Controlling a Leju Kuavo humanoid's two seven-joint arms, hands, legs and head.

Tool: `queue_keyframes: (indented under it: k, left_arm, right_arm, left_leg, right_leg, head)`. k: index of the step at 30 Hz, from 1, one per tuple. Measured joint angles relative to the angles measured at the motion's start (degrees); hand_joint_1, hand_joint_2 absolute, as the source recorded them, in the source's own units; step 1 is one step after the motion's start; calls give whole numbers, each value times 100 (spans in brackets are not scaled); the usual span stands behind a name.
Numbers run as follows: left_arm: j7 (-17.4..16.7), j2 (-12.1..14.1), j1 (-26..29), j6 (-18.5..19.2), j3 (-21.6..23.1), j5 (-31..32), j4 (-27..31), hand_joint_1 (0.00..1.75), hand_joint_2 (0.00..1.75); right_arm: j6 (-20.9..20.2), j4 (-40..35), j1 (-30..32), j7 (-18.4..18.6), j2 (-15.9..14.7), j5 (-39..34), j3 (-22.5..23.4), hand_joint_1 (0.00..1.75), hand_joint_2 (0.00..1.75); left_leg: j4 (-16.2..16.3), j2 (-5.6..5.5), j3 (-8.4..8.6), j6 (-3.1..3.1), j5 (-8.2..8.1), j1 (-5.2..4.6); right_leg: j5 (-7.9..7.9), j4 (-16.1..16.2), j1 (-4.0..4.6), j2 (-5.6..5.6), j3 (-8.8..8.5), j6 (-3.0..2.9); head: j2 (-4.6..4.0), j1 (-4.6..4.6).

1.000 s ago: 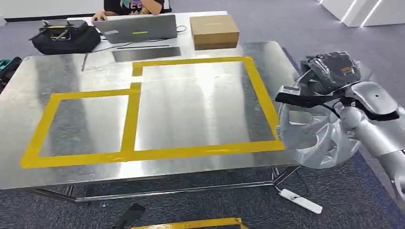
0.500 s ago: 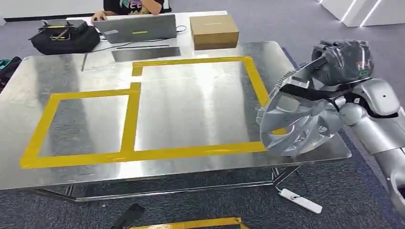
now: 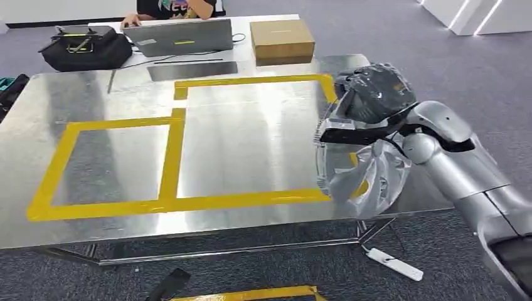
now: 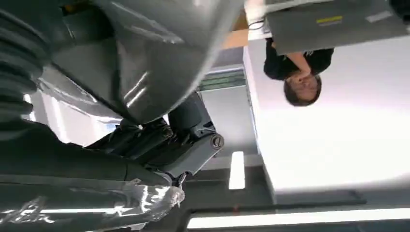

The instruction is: Take the parts from the cabinet and place them on the table.

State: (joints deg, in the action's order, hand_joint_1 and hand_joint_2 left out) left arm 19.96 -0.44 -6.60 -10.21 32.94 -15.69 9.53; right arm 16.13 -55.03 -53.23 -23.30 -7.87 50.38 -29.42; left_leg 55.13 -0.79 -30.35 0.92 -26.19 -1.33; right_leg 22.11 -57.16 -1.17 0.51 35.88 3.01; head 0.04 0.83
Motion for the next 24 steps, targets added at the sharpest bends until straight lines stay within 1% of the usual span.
queue_keyframes:
  k: [4, 7, 10, 15, 16, 19, 20, 21, 24]
  left_arm:
    - [-24, 15, -1, 18, 0, 22, 0, 0, 175]
    - [-24, 20, 1, 17, 0, 28, 0, 0, 175]
    - [-24, 22, 9, 18, 0, 31, 0, 0, 175]
    - [-24, 39, 26, 20, 0, 44, 0, 0, 175]
    - [-24, 48, 29, 20, 0, 61, 0, 0, 175]
    - [-22, 70, 38, 20, 0, 70, 0, 0, 175]
    - [-15, 79, 47, 20, 0, 72, 0, 0, 175]
    - [2, 87, 59, 24, 0, 74, 0, 0, 175]
    - [31, 109, 96, 39, 0, 98, 0, 0, 175]
  right_arm:
    - [-225, 105, -75, -4, 230, 278, -431, 175, 175]
    - [-275, 221, -60, 55, 380, 481, -851, 175, 175]
    - [-269, 308, -55, 103, 470, 514, -1070, 175, 175]
    - [-338, 459, -71, 153, 513, 571, -1307, 175, 175]
    - [-341, 516, -74, 212, 516, 667, -1357, 175, 175]
    - [-310, 879, -152, 606, 533, 1259, -1637, 175, 175]
    - [-284, 1019, -173, 687, 535, 1351, -1703, 175, 175]
    - [-187, 1196, -188, 779, 537, 1446, -1757, 175, 175]
    - [425, 1690, -223, 1236, 537, 1725, -1825, 175, 175]
  left_leg:
    - [0, 4, 3, -1, -1, -1]
    - [0, 2, 2, -1, -1, -2]
    - [0, 0, 1, -1, -1, -2]
    - [0, 1, 0, -1, -2, -3]
    - [0, 2, 0, -1, -2, -3]
    - [0, 1, 1, 0, -2, -4]
    - [0, 0, 1, 0, -2, -4]
    - [0, -1, 1, 0, -2, -4]
    - [1, -1, 1, 0, -2, -5]
  right_leg:
    - [0, 1, 0, 9, -1, 0]
    - [0, 2, -1, 4, 1, 0]
    - [0, 3, -1, 1, 0, 0]
    - [0, 4, -2, 3, -1, 0]
    - [0, 4, -2, 4, -1, 0]
    - [0, 6, -2, 1, -1, 0]
    - [0, 6, -2, 0, -2, 0]
    - [0, 6, -2, -1, -1, 0]
    - [0, 6, -2, -1, -1, 0]
  head:
    - [2, 2]
    - [2, -2]
    - [2, 0]
    - [2, 0]
    - [2, -2]
    - [2, -2]
    - [2, 0]
    - [2, -2]
    - [2, -4]
